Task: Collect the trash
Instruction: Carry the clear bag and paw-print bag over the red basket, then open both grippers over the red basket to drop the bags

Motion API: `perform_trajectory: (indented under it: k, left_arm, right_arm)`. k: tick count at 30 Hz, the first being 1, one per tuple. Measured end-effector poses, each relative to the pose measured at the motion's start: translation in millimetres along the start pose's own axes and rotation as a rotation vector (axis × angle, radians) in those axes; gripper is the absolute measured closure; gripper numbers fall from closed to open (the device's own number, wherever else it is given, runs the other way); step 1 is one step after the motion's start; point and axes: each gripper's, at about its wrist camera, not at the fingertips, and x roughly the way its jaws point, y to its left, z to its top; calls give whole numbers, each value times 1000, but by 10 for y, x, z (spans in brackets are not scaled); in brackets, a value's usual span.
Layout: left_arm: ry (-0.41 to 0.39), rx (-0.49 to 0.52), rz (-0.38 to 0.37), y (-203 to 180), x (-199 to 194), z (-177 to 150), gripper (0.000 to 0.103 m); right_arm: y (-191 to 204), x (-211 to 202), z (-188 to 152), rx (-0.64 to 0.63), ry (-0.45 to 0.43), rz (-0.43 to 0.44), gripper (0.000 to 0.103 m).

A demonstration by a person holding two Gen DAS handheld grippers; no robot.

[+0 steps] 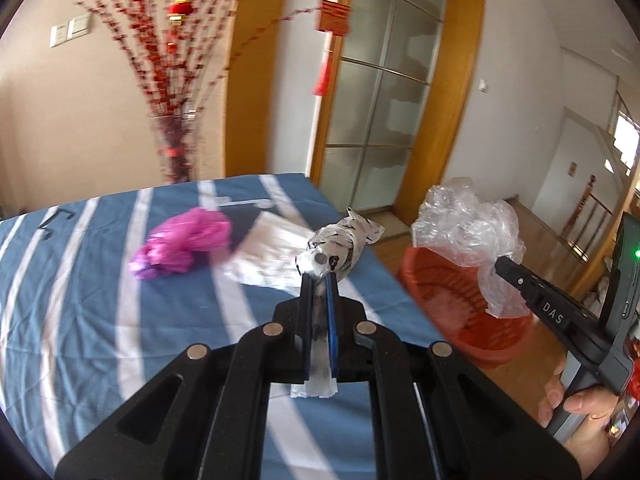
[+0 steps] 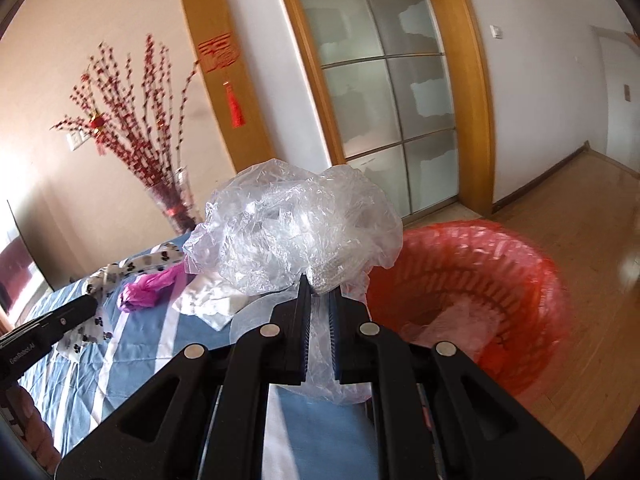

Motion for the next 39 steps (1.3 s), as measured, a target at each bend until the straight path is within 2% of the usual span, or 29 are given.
perform_trajectory:
  k: [10,21,27,34,37,39]
  left_arm:
    - [31,36,-93,-540,317,42,95]
    - [69,58,-161,-994,648,22,95]
    - [78,61,-213,-1212,849,26,95]
    - [103,105,-239,-1446,1091,9,94]
    - [126,111,-244,-1513,1188,-28,91]
    - [140,112,-234,-1528,1245,-50,84]
  right_arm:
    - [-521,-74,5,80,-19,-88,94]
    - [-994,-116,37,169,-48,-173,94]
    - [-1195,-92,73,218,-49,-184,94]
    - [-1302,-12,105,233,-40,-183,94]
    - [-1327,24,96,232,-25,-174,93]
    - [-1349,55,86,236,-11,-163,90]
